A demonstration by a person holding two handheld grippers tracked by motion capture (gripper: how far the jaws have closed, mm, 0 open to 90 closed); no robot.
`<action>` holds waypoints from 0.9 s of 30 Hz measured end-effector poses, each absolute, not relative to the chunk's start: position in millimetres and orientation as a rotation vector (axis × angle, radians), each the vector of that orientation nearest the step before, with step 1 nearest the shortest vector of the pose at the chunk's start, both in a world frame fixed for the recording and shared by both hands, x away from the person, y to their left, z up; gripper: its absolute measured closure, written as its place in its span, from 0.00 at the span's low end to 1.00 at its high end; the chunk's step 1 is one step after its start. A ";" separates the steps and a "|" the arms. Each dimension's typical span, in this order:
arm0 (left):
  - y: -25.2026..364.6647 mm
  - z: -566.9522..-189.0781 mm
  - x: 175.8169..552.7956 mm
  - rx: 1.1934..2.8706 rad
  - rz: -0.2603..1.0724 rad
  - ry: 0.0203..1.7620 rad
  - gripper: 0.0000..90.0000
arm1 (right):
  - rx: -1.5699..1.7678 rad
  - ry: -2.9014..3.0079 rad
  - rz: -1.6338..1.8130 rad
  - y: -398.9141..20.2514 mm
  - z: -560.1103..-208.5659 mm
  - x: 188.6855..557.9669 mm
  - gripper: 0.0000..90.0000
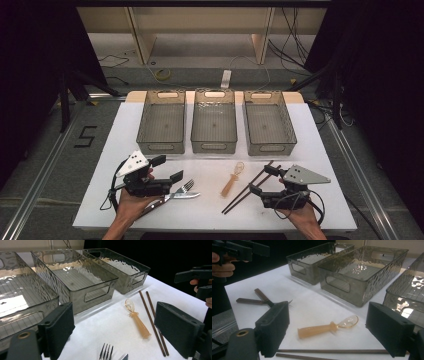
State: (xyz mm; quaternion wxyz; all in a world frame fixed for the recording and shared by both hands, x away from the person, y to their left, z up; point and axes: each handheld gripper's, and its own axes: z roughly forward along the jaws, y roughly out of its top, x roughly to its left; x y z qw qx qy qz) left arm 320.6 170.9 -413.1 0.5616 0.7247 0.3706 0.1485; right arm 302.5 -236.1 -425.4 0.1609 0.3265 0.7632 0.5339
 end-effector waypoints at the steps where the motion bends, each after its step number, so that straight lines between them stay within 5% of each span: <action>1: 170.8 -413.2 320.8 1.708 0.348 0.875 0.17 | 0.932 2.179 1.525 -236.1 -425.4 302.5 0.22; 27: 172.1 -413.9 323.0 1.707 0.357 0.889 0.17 | 0.626 2.596 1.093 -226.5 -406.0 337.1 0.25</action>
